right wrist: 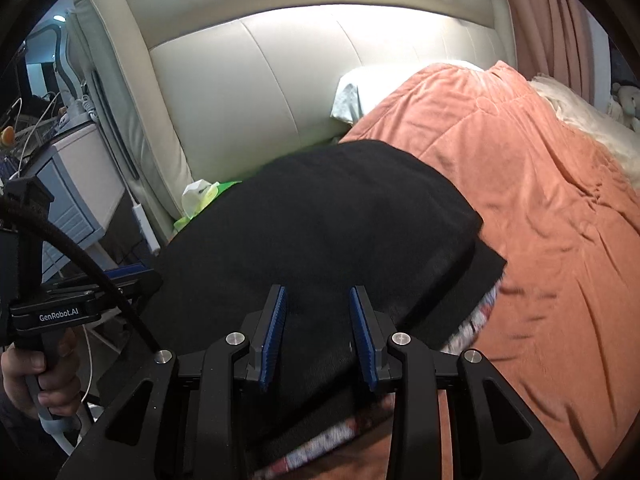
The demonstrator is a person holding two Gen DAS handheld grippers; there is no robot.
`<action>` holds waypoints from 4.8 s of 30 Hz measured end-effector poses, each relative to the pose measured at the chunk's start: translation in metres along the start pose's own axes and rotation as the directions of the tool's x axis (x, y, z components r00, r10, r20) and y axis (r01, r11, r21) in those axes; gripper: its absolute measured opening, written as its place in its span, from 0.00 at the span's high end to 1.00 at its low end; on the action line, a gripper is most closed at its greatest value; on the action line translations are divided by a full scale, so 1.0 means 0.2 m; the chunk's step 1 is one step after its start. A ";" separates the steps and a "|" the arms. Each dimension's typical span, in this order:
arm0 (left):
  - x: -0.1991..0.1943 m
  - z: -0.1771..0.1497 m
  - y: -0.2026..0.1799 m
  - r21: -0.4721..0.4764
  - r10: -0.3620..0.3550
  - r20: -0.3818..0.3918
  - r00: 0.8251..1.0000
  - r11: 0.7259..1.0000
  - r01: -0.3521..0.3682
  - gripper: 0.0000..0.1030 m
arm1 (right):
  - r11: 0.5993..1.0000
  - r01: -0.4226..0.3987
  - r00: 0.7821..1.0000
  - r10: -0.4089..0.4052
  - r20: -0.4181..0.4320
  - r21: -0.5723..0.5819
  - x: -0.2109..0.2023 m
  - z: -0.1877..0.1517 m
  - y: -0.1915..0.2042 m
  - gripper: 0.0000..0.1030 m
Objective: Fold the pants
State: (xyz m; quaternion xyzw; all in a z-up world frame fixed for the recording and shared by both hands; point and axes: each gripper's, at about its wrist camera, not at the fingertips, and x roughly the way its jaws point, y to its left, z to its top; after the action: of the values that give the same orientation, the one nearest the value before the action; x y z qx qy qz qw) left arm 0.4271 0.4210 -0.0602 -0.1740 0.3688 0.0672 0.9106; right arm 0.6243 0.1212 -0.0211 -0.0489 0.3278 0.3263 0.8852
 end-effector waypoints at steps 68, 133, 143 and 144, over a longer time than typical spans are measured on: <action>-1.64 -1.04 -1.44 0.300 -0.098 0.313 0.945 0.954 0.000 0.00 | 0.975 0.183 0.933 -0.213 0.291 0.126 -2.64 -1.27 0.09 0.00; -1.86 -1.65 -1.26 0.310 -0.096 0.402 0.911 0.950 -0.037 0.00 | 0.933 0.323 0.881 -0.358 0.309 0.158 -2.83 -1.98 0.61 0.00; -1.87 -1.65 -1.25 0.307 -0.092 0.407 0.909 0.951 -0.041 0.00 | 0.934 0.321 0.881 -0.355 0.313 0.155 -2.86 -1.98 0.60 0.00; -1.87 -1.65 -1.25 0.306 -0.092 0.407 0.909 0.951 -0.041 0.00 | 0.934 0.322 0.881 -0.356 0.312 0.156 -2.86 -1.98 0.60 0.00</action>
State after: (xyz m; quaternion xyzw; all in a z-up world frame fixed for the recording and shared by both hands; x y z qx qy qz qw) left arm 0.0069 0.0698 0.0477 -0.0165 0.1696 0.0323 0.9849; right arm 0.0072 -0.2158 0.0348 -0.0052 0.1747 0.1530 0.9727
